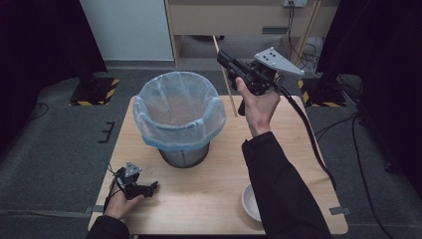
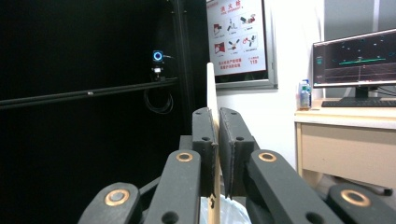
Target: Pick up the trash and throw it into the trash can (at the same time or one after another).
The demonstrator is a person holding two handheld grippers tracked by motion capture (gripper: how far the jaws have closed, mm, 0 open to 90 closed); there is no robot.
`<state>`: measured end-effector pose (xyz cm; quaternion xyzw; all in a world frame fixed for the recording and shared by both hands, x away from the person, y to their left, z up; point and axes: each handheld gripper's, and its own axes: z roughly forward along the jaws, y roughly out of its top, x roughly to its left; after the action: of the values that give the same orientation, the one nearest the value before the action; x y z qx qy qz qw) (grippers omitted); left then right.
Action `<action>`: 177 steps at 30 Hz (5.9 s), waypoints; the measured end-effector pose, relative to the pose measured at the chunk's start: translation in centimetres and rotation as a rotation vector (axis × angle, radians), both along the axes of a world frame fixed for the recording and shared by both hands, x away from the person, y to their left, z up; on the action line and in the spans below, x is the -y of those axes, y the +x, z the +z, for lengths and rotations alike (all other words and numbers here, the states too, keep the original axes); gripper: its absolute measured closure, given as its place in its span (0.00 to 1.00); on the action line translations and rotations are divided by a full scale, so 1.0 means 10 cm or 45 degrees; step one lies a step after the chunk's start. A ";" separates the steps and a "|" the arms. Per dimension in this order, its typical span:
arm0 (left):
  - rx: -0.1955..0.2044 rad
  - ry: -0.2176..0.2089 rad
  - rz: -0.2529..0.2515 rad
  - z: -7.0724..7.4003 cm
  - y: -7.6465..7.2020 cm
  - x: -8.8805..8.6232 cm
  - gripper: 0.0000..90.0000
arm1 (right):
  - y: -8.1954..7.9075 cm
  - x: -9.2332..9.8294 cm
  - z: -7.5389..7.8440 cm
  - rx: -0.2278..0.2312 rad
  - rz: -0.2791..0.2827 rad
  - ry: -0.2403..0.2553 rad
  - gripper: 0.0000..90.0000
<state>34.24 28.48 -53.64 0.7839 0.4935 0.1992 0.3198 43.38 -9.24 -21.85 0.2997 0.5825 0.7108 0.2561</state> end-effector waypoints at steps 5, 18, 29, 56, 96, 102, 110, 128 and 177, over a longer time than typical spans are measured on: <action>0.000 0.000 -0.001 0.00 0.00 0.00 0.00 | 0.07 -0.13 0.00 0.004 0.019 0.001 0.95; 0.000 0.000 -0.003 0.00 0.00 0.00 0.00 | 0.29 -0.42 -0.11 -0.020 0.049 0.011 0.95; 0.000 0.000 -0.003 0.00 0.00 0.00 0.00 | 0.42 -0.64 -0.14 -0.021 0.072 0.042 0.95; 0.000 -0.001 -0.006 0.00 0.00 0.00 0.00 | 0.41 -0.57 -0.12 -0.010 0.015 -0.067 0.65; -0.001 0.003 -0.003 0.00 0.00 0.00 0.00 | -0.86 1.22 -1.92 -0.422 0.000 -0.306 0.48; 0.000 0.002 -0.003 0.00 0.00 0.00 0.00 | -0.99 1.27 -2.16 -0.527 0.003 -0.378 0.51; -0.001 0.002 -0.004 0.00 0.00 0.00 0.00 | -1.18 1.30 -2.37 -0.638 0.035 -0.491 0.58; -0.001 0.002 -0.004 0.00 0.00 0.00 0.00 | -1.32 1.31 -2.61 -0.861 0.111 -0.658 0.70; -0.001 0.002 -0.004 0.00 0.00 0.00 0.00 | -1.11 1.31 -2.23 -0.701 0.069 -0.419 0.95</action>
<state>34.21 28.44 -53.63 0.7851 0.4921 0.1989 0.3193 32.27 -22.34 -44.20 0.4197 0.7448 0.5059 0.1149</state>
